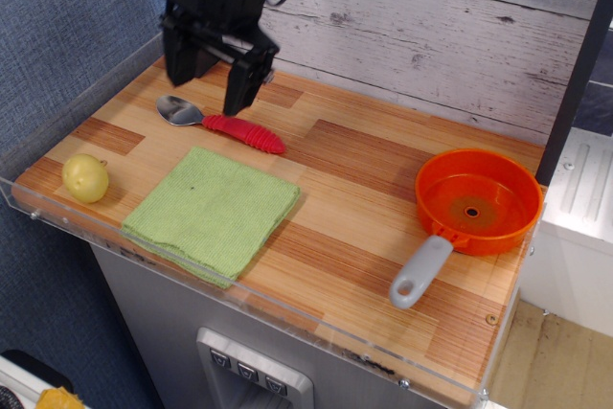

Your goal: Move the green cloth from left side of the table to right side of the table, below the red spoon.

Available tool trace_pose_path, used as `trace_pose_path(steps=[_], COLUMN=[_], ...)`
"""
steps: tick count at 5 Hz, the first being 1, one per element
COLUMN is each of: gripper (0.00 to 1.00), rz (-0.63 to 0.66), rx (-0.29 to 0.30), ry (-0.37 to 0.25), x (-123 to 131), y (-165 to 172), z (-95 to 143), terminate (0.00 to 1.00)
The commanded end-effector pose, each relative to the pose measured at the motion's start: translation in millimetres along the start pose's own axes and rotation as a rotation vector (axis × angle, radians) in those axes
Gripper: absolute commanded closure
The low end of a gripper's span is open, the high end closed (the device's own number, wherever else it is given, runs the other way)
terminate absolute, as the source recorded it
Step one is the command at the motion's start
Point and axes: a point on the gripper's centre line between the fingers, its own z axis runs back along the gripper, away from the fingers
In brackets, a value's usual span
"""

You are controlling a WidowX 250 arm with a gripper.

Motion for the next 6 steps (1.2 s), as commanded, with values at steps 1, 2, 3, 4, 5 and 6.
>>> trace_pose_path(steps=[1,2,3,4,5,6], gripper=[0.00,0.00,0.00,0.00,0.00,0.00], rz=[0.000,-0.019,-0.045,-0.059,-0.064,-0.073], rx=[0.008,-0.028,-0.039,-0.040,-0.055,-0.069], ry=[-0.112,-0.143,-0.193,-0.232,-0.265,-0.269], x=[-27,-40,-45,-46,-46,-44], y=[-8,-20,-32,-42,-42,-47], z=[-6,-14,-29,-41,-48,-50], terminate=[0.00,0.00,0.00,0.00,0.00,0.00])
